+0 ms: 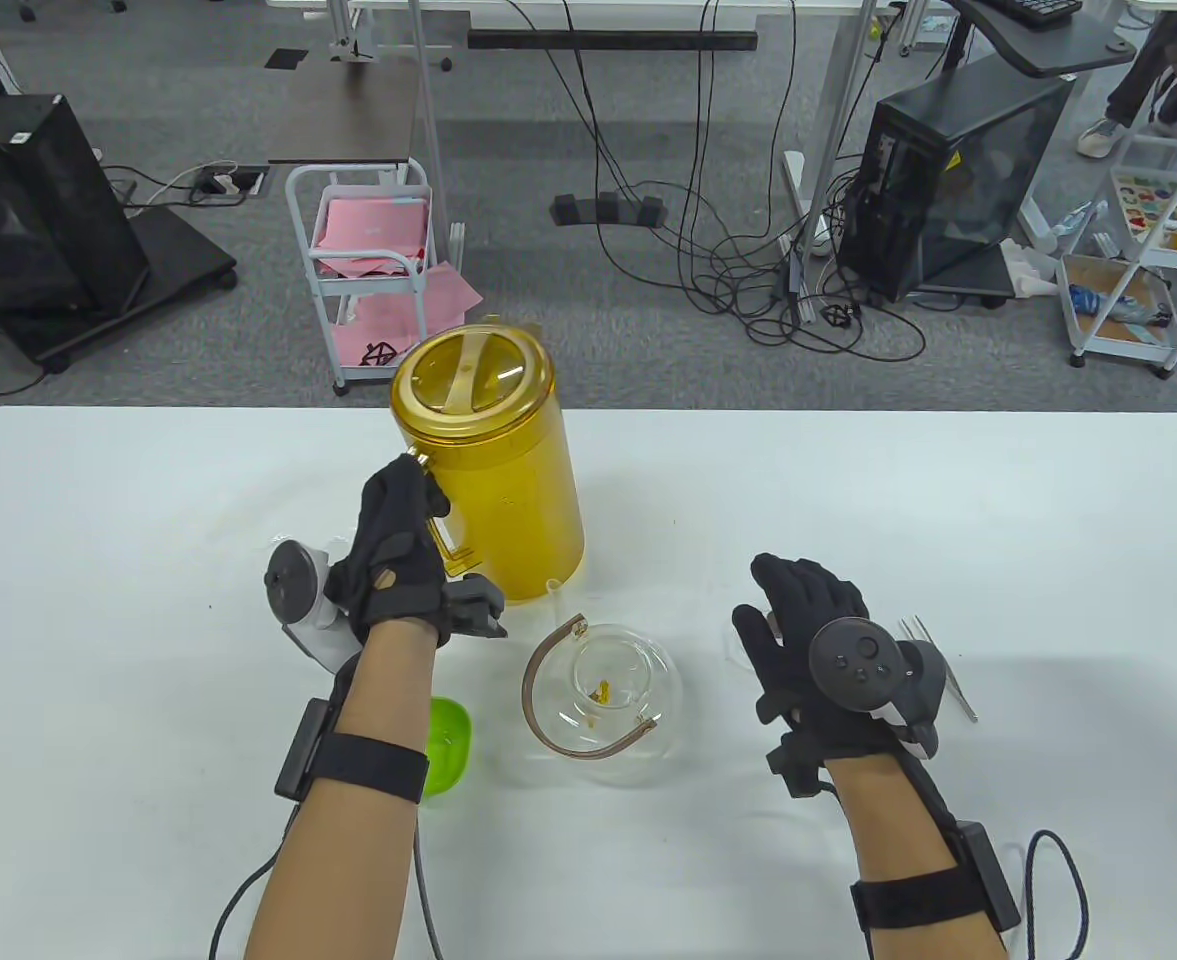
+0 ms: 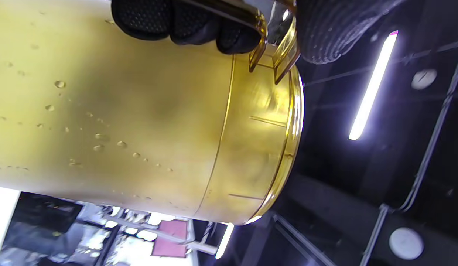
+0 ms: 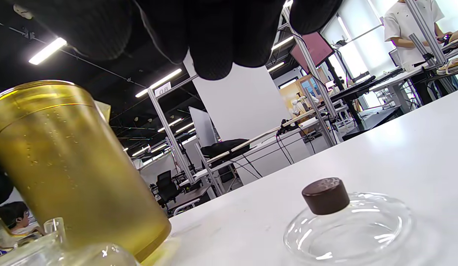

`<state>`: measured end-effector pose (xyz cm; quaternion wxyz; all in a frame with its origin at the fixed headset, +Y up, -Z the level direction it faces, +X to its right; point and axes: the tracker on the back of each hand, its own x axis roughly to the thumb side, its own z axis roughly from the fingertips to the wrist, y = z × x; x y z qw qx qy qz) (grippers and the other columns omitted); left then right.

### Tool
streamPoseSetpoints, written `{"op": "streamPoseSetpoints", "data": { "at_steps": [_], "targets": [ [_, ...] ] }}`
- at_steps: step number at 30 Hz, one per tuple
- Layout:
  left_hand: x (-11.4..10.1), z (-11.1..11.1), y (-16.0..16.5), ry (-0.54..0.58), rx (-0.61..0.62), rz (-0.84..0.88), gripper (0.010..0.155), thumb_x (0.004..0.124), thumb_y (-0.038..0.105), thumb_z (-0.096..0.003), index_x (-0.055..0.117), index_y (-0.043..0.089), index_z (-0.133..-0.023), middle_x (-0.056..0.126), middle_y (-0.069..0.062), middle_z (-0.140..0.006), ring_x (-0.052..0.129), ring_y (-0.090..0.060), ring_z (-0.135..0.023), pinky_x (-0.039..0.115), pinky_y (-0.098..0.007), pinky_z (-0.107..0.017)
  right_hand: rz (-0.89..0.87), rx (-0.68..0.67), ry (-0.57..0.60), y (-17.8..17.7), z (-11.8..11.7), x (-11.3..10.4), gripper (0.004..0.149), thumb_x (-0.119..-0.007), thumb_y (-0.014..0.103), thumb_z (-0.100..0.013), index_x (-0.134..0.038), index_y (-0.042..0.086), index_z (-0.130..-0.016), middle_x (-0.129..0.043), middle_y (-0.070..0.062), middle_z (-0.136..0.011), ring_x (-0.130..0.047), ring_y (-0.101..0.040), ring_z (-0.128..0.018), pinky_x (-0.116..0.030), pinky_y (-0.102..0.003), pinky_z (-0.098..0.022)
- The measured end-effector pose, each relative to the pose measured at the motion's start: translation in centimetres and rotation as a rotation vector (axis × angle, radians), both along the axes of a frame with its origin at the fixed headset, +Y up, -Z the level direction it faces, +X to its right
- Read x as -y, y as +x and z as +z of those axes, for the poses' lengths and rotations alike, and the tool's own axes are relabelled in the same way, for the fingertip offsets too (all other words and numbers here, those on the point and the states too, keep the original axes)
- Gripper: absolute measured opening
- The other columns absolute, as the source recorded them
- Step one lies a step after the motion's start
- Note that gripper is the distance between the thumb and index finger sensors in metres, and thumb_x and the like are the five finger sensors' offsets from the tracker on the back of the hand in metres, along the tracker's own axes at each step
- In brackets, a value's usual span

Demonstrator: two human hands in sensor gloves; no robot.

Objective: Make chrysanthemum tea

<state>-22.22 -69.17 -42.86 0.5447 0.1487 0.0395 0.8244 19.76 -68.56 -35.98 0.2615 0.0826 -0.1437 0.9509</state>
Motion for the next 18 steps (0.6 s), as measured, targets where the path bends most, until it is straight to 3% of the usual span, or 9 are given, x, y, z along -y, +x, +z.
{"op": "streamPoseSetpoints", "data": {
  "at_steps": [4,7,14,18],
  "targets": [
    [0.7,1.3,-2.2,0.029,-0.065,-0.009,0.059,0.080,0.070,-0.0521,0.078,0.020,-0.085,0.082,-0.010,-0.077,0.070,-0.044,-0.072,0.031,-0.071,-0.072,0.000,-0.003,0.003,-0.1,0.0,0.0,0.063,-0.068,0.057,-0.056,-0.059,0.028,-0.111,-0.065,-0.001,-0.110,-0.064,-0.035,-0.109,-0.047,-0.065,-0.077],
    [-0.3,2.0,-3.6,0.035,-0.096,-0.061,0.064,0.085,0.075,-0.0476,0.082,0.020,-0.080,0.085,-0.009,-0.072,0.073,-0.043,-0.068,0.035,-0.071,-0.071,0.007,-0.008,0.003,-0.4,0.0,0.1,0.063,-0.068,0.057,-0.056,-0.059,0.027,-0.111,-0.065,-0.001,-0.110,-0.064,-0.035,-0.109,-0.047,-0.065,-0.077],
    [-5.6,5.2,-4.9,0.116,-0.255,-0.282,0.059,0.088,0.077,-0.0453,0.089,0.023,-0.067,0.092,-0.007,-0.060,0.081,-0.041,-0.060,0.045,-0.072,-0.069,0.020,-0.018,0.006,-0.8,0.1,0.3,0.063,-0.069,0.057,-0.056,-0.060,0.027,-0.110,-0.066,-0.002,-0.110,-0.065,-0.035,-0.108,-0.048,-0.065,-0.077],
    [-8.8,7.2,-4.4,0.193,-0.329,-0.562,0.058,0.089,0.079,-0.0440,0.093,0.023,-0.060,0.095,-0.005,-0.052,0.085,-0.039,-0.053,0.053,-0.071,-0.066,-0.003,-0.001,0.011,-0.2,0.2,0.0,0.063,-0.068,0.057,-0.056,-0.060,0.027,-0.111,-0.066,-0.002,-0.110,-0.065,-0.035,-0.108,-0.048,-0.065,-0.077]
  ]
}}
